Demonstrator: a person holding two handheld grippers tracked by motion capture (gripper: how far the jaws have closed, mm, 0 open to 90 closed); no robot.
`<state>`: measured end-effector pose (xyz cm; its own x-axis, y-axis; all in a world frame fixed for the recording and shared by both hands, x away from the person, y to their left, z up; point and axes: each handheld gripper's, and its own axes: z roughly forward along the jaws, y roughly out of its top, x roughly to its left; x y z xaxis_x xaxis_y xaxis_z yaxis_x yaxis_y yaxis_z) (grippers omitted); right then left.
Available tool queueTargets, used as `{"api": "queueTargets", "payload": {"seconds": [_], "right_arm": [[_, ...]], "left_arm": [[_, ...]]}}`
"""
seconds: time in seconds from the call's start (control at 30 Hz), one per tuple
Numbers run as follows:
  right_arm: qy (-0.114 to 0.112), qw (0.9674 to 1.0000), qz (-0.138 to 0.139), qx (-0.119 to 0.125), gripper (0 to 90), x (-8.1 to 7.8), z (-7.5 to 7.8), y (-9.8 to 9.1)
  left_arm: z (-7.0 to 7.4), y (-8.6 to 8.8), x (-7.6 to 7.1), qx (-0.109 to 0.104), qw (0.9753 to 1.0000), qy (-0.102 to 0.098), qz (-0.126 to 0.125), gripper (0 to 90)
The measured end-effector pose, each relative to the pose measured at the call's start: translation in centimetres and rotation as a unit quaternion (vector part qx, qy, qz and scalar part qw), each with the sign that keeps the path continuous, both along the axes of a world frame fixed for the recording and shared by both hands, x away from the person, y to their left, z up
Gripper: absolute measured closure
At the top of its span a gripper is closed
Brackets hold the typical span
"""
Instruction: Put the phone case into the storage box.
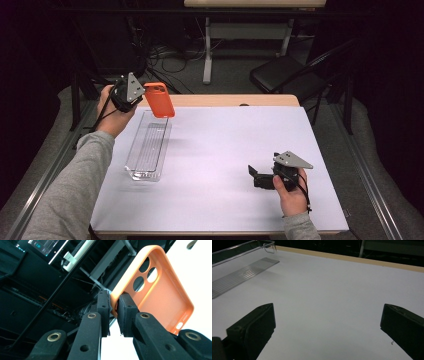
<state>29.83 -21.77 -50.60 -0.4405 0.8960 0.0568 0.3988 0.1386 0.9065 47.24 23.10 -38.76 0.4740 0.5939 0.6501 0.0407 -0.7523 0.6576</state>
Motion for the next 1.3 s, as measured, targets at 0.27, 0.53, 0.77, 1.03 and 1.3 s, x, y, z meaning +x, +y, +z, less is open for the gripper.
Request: {"api": "queueTargets", "payload": {"seconds": [0.27, 0.53, 0.77, 1.03, 1.3], "right_arm": [[0.001, 1.0000, 0.001, -0.003, 0.0, 0.0, -0.1, 0.1], [0.003, 1.0000, -0.001, -0.004, 0.0, 0.1, -0.2, 0.0], [0.005, 1.0000, 0.000, -0.004, 0.0, 0.0, -0.3, 0.1], [0.004, 1.0000, -0.002, -0.005, 0.0, 0.1, -0.3, 0.1], [0.005, 1.0000, -0.003, -0.008, 0.0, 0.0, -0.3, -0.2]], "left_arm": [[-0.4, 0.5, 0.7, 0.006, 0.9999, -0.006, 0.011, 81.4], [-0.8, 1.6, 1.5, 0.008, 0.9997, -0.006, 0.021, 81.4], [-1.4, 2.2, 2.2, 0.013, 0.9995, 0.001, 0.028, 81.4], [-1.9, 2.3, 2.7, 0.012, 0.9995, 0.003, 0.029, 81.4], [-2.5, 2.0, 3.1, 0.022, 0.9993, 0.006, 0.029, 81.4]]}}
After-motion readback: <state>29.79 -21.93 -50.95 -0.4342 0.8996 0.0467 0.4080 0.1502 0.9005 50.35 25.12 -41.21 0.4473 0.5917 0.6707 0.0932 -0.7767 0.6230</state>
